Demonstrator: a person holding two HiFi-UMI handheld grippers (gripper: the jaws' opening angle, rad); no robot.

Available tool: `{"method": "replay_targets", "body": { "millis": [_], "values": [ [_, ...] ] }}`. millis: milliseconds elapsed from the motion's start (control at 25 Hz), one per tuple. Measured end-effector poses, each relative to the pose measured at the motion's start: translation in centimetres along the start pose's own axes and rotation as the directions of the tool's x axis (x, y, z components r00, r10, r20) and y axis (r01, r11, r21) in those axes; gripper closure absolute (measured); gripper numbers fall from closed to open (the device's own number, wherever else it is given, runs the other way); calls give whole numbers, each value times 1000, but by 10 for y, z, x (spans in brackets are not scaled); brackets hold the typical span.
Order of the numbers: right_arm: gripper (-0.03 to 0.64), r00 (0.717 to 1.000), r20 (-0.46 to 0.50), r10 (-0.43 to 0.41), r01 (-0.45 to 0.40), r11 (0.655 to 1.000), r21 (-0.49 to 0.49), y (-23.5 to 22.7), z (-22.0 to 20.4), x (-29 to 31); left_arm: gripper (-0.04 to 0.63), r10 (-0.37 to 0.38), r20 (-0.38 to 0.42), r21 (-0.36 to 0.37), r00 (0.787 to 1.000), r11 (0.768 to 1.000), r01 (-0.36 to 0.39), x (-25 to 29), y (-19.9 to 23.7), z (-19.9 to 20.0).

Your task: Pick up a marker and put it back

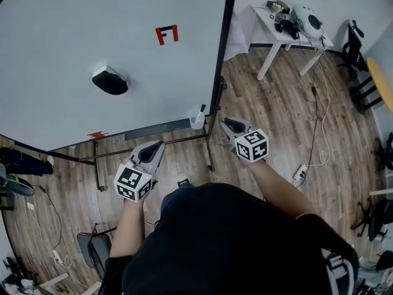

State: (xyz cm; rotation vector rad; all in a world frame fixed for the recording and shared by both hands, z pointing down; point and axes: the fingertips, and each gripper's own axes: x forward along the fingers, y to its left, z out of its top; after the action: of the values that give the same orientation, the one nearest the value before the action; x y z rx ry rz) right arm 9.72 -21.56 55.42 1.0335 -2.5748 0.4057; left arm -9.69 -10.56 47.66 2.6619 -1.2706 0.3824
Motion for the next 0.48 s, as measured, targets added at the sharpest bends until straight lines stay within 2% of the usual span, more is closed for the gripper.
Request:
{"method": "replay_targets", "body": {
  "millis": [480],
  "values": [
    [597, 999, 42, 26, -25, 1000, -13, 14, 12, -17, 584, 12, 10, -4, 1000, 1000, -12, -9, -13, -2]
  ]
}}
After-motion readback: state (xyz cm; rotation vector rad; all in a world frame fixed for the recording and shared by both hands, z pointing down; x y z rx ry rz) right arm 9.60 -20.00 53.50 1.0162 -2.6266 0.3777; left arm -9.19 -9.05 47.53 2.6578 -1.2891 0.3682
